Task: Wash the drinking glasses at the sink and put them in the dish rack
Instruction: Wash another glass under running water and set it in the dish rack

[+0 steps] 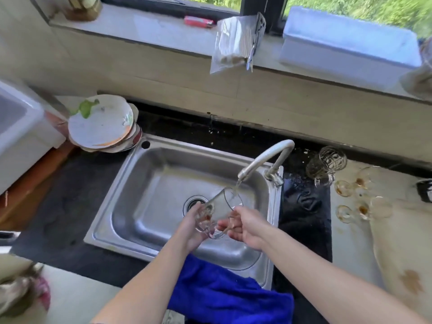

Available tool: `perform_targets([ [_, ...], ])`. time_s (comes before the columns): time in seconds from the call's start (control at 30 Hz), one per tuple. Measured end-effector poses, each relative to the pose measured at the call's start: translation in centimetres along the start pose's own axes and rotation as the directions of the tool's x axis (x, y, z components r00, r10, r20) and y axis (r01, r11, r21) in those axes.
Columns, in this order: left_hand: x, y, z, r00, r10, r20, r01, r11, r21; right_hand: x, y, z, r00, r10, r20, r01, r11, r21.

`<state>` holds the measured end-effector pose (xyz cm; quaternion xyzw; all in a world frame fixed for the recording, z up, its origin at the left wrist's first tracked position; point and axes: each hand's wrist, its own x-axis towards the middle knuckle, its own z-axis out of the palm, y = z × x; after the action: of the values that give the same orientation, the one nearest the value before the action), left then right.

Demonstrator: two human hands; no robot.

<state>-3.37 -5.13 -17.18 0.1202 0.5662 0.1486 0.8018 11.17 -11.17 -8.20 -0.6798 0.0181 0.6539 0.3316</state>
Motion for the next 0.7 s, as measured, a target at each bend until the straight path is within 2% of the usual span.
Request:
perform_targets([
  [0.1, 1.7, 1.5, 0.3, 0.999, -0.024, 0.021, 0.023, 0.999, 0.037, 0.3, -1.0, -0.8, 0.999, -0.024, -0.028, 0.018, 0.979, -0.204],
  [0.2, 2.4, 3.0, 1.1, 0.993, -0.086, 0.084, 0.073, 0.986, 0.149, 1.1, -2.5, -1.7, 0.981, -0.158, -0.111, 0.111, 0.931, -0.347],
  [0.33, 2.2, 4.3, 2.1, 0.974, -0.164, 0.154, 0.114, 0.95, 0.289, 1.7, -4.6, -1.9, 0.945, -0.315, -0.091, 0.256, 0.883, -0.394],
  [0.43, 2.0, 4.6, 1.8, 0.971, -0.104, 0.216, 0.07, 0.985, 0.159, 2.0, -4.7, -1.9, 0.941, -0.324, -0.095, 0.265, 0.883, -0.389],
  [0.53, 2.2, 4.8, 1.5, 0.965, -0.028, 0.259, 0.018, 0.999, 0.041, 1.9, -3.8, -1.9, 0.965, -0.243, -0.096, 0.205, 0.932, -0.299],
  [0.6, 2.1, 4.9, 1.6, 0.964, -0.05, 0.26, 0.028, 0.996, 0.088, 1.6, -3.8, -1.9, 0.971, -0.227, -0.072, 0.192, 0.926, -0.327],
  [0.7, 1.5, 5.3, 2.1, 0.954, -0.139, 0.267, 0.083, 0.974, 0.211, 1.5, -5.0, -1.9, 0.953, -0.3, -0.049, 0.252, 0.871, -0.422],
])
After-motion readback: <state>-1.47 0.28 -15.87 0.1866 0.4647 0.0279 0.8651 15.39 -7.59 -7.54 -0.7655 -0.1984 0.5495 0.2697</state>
